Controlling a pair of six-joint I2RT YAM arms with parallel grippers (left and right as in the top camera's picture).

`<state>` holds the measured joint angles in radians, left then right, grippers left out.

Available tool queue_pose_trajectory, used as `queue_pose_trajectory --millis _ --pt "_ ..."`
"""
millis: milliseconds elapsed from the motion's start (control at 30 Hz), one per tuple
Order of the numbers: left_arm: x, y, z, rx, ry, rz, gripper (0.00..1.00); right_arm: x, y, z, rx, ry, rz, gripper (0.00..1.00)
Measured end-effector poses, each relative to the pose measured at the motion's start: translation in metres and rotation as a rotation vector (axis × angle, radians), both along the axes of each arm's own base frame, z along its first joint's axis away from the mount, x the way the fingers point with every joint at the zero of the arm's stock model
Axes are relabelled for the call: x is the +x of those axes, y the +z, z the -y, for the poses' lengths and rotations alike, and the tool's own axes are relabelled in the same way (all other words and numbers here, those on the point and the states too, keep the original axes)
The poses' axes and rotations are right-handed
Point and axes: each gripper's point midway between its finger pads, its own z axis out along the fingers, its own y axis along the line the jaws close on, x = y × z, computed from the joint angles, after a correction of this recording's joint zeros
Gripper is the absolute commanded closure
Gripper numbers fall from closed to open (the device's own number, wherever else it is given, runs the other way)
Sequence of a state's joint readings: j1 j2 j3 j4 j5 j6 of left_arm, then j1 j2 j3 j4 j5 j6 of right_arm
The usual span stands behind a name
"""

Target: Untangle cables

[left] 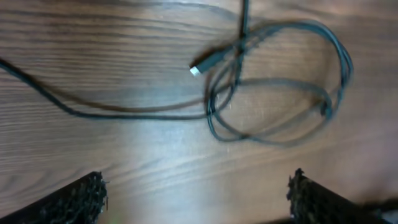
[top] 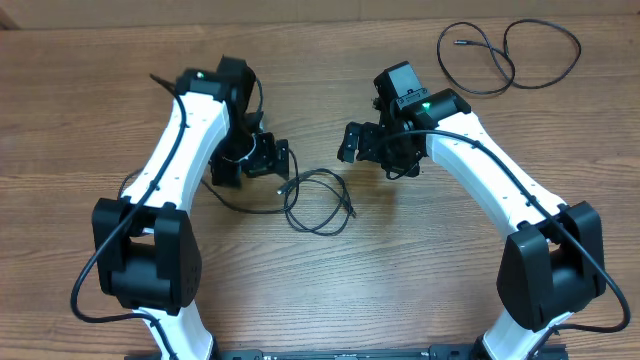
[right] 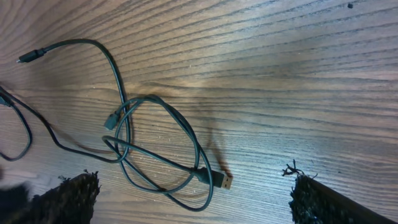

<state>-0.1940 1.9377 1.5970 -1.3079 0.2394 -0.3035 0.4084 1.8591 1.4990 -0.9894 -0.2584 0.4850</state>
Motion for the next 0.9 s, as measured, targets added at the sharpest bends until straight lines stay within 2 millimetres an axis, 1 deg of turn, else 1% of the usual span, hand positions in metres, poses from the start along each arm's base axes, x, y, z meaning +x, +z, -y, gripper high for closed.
queue_pose_trajectory --millis 133,200,300,600,633,900 --pt "-0.004 -0.027 -0.001 0.019 0.127 -0.030 0.00 0.000 0.000 0.000 0.000 0.000 0.000 0.00" --pt "-0.010 -0.038 -0.003 0.032 0.183 -0.055 0.00 0.000 0.000 0.001 -0.003 -0.001 0.000 0.00" --pt "-0.017 -0.049 -0.006 0.046 0.251 -0.087 0.01 0.000 0.000 0.001 -0.006 -0.001 -0.001 0.00" --pt "-0.016 -0.054 -0.011 0.059 0.381 -0.107 0.00 0.000 -0.001 0.002 -0.012 -0.003 0.000 0.00" --pt "-0.017 -0.055 -0.011 0.062 0.398 -0.112 0.01 0.000 -0.001 0.002 -0.013 -0.004 -0.001 0.00" --pt "-0.034 -0.070 -0.017 0.122 0.549 -0.185 0.06 0.000 -0.001 0.002 -0.012 -0.003 -0.001 0.00"
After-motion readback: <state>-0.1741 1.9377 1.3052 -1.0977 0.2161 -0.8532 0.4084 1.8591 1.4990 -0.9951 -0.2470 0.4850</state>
